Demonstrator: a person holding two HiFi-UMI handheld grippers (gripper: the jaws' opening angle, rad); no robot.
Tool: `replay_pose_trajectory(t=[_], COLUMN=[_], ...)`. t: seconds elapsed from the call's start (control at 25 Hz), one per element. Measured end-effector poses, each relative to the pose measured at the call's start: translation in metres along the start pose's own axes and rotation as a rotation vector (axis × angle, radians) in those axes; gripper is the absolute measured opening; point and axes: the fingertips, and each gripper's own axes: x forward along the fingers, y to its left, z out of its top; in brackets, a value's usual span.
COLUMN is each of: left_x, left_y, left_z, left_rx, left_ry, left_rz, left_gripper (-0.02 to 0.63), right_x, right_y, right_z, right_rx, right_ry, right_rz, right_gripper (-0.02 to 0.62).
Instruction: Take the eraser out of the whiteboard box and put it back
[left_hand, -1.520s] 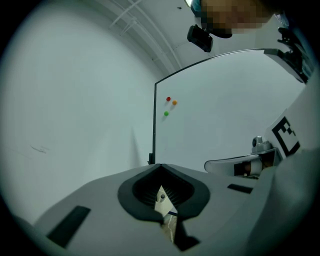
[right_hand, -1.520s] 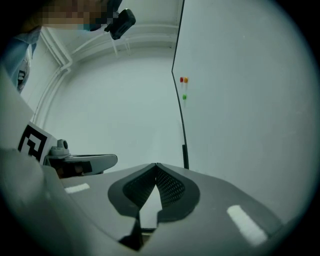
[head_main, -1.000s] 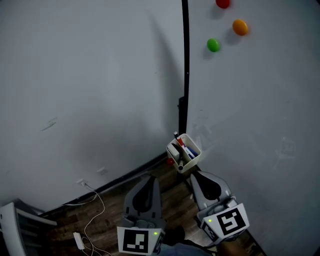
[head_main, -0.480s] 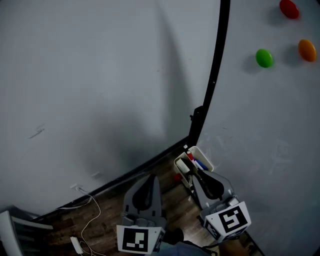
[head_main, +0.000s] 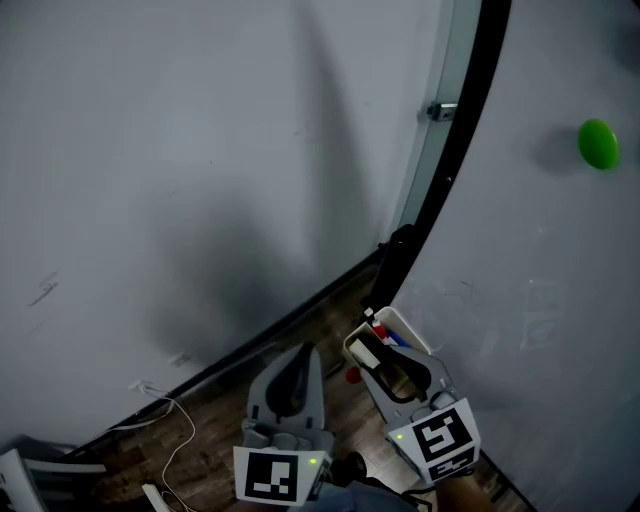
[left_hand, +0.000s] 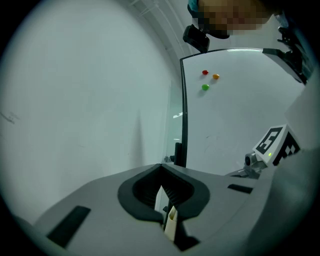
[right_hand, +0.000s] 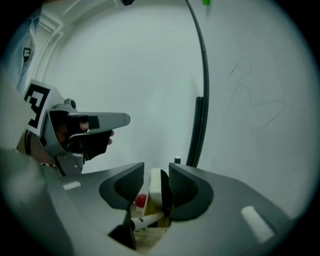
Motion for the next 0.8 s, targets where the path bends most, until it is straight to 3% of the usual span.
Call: replay_pose_trajectory(t=[0.44,0.8], left_x=[0.030,0.041], left_y=[0.016,0.025], left_z=[-0.014,-0.011], left_rx=[-0.028,-0.042], left_ry=[0.033,0.009], left_rz=[-0.024,-0.044], left_gripper=[0.006,0.006], right_x=[0.028,0.038], right_y=[-0.002,0.002], right_z=[-0.027,-0.042], right_rx=[-0.073,-0.170], right_ry=[0.234,0.392], right_rz=[-0.006,-0.033], right_gripper=[0.158,0.155])
